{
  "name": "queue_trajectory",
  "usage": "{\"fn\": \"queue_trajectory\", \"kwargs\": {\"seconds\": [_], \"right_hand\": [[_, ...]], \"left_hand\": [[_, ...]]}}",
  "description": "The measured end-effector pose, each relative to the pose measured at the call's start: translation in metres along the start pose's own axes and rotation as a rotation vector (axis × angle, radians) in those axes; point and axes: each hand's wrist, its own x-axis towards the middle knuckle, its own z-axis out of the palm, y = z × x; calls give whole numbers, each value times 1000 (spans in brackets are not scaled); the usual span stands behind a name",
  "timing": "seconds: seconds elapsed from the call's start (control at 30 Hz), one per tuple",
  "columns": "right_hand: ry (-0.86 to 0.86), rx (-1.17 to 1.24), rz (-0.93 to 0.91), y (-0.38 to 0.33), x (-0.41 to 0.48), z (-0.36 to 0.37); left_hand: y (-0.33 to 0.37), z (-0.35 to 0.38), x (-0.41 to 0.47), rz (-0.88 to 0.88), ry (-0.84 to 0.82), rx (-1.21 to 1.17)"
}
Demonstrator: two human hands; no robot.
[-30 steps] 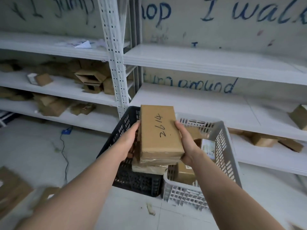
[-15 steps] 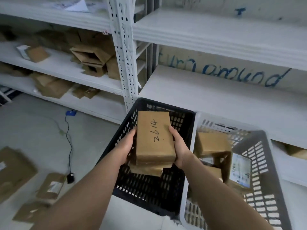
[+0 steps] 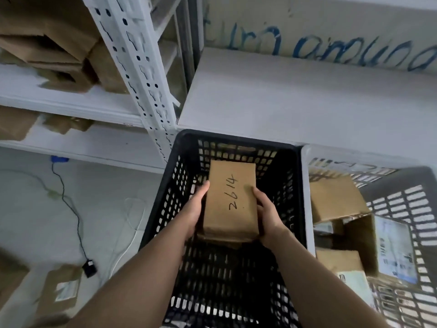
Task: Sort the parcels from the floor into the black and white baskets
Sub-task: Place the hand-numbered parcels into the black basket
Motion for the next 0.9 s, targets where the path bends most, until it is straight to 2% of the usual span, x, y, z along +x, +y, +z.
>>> {"fn": "queue_trajectory", "kwargs": {"seconds": [0.3,0.53,0.7,0.8,0.9], "right_hand": [[53,96,-60,10,56,13],[128,62,-96,13,45,21],[194,-34,-148,-4,-4,26],[285,-100,-223,-12,-37,22],[381,-167,-320,-18,-74,13]], "left_hand": [[5,-11,71,-17,-23,-16],[12,-13,51,-9,66,29],[27,-1,19,275,311,213],[33,12,-7,383,318,270],[37,31,-36,416,291,259]]}}
